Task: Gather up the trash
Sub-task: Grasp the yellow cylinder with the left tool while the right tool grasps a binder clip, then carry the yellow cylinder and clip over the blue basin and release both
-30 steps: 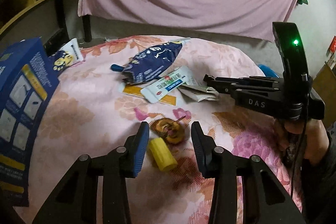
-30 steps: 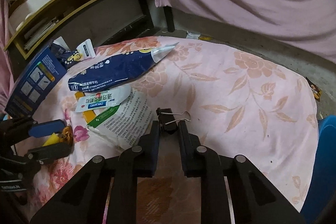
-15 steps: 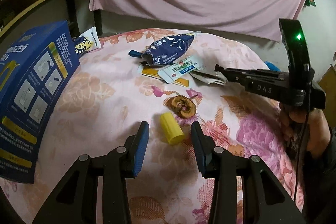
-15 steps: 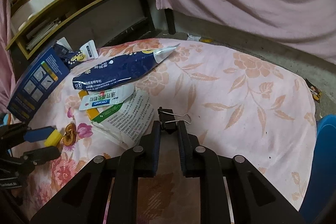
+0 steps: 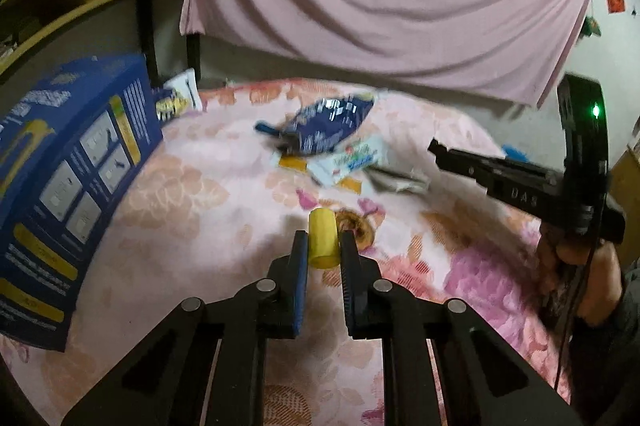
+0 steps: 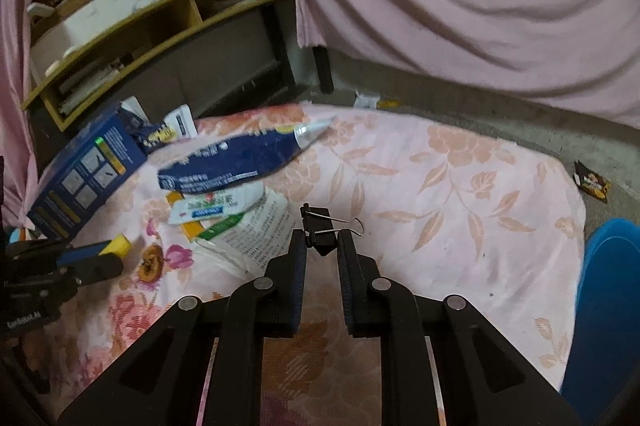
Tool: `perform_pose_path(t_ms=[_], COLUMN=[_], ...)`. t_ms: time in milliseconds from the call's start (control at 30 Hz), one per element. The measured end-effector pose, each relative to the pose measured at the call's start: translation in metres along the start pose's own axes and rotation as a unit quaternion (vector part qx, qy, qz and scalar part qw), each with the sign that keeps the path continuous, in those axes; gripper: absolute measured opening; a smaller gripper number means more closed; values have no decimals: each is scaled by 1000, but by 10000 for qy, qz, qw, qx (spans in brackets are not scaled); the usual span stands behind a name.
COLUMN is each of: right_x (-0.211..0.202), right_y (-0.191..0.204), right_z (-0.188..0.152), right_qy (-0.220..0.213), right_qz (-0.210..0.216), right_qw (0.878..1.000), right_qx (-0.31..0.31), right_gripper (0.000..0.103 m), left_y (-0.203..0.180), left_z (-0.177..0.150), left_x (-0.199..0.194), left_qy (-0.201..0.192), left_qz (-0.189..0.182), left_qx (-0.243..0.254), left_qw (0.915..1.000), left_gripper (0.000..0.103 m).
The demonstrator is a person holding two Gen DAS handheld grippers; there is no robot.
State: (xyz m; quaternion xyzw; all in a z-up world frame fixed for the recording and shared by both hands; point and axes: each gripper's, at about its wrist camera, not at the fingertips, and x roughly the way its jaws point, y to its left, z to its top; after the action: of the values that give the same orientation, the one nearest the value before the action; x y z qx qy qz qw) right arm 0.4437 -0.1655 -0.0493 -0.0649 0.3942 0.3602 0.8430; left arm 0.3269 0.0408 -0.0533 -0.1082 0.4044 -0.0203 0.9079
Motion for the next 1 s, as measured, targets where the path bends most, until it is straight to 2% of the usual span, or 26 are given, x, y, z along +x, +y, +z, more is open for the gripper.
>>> perform_pose_path(t_ms=[167, 300, 467, 633, 800, 900, 1000], right_x=[-32, -73, -129, -174, -207, -222, -238], right_y=[5, 9, 11, 8, 4, -2, -12], right_z=[-3, -9, -14, -24, -37, -49, -62], right_qy=[-808, -1636, -2702, -3470, -3975, -4122, -4258], right_qz=[-2, -114, -372, -774, -1256, -1528, -1830], right_qw=[9967, 9861, 9612, 9333, 9069, 8959, 8839], right_qx=[-102, -255, -415, -494, -610, -635, -629], right_gripper=[14, 14, 14, 14, 14, 14, 14], left_y=[-12, -33, -69, -108, -149, -174, -194], left_z=[8, 21, 34, 45, 50, 49, 48], left_x=[-22, -37, -54, -73, -82, -82, -77], left_qy=[-800, -1515, -2363, -3080, -3484, -3691, -3798], left_qz=[-138, -345, -603, -865, -1125, -1323, -1486], left_qx=[83, 261, 612, 1026, 1488, 1703, 1807], left_qw=[9967, 9875, 9679, 9419, 9186, 9040, 8950], left_gripper=[12, 12, 12, 12, 12, 12, 12])
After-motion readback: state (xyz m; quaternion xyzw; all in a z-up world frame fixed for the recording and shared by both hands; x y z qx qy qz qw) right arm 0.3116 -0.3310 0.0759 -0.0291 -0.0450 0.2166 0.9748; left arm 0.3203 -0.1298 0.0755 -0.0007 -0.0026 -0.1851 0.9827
